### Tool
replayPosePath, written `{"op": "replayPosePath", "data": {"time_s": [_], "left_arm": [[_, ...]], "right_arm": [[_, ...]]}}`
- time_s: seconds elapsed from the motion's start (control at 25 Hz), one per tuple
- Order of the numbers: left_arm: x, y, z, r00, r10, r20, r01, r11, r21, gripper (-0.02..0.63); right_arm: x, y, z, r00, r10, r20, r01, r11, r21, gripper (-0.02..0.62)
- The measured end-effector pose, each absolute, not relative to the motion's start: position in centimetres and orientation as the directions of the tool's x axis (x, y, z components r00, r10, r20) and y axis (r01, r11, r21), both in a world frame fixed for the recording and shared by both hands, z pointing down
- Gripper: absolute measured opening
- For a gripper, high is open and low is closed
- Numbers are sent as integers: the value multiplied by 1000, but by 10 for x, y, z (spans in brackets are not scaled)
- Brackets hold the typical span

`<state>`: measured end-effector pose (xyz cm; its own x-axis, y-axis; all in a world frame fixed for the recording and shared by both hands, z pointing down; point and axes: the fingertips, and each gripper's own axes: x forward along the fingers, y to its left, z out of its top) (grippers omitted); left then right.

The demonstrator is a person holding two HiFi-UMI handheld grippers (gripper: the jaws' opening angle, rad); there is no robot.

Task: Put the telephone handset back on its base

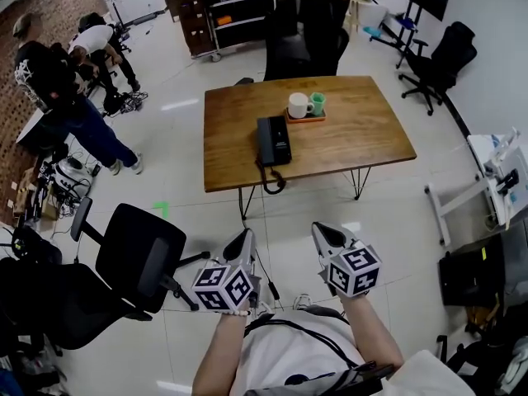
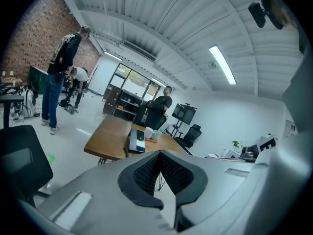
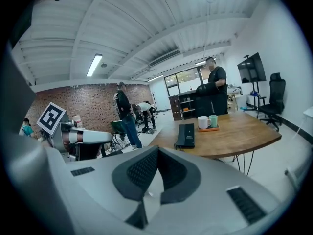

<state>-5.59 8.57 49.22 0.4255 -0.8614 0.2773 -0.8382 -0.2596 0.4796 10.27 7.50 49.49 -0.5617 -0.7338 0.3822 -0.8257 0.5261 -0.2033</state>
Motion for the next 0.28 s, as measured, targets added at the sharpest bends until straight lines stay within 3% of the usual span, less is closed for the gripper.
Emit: {"op": "replayPosePath", "data": {"time_s": [0.28], "left_arm": [[-65, 78, 491, 442, -855, 270, -827, -272, 492, 12]], "right_arm": [[96, 68, 492, -543, -747, 383, -838, 509, -195, 3]]}}
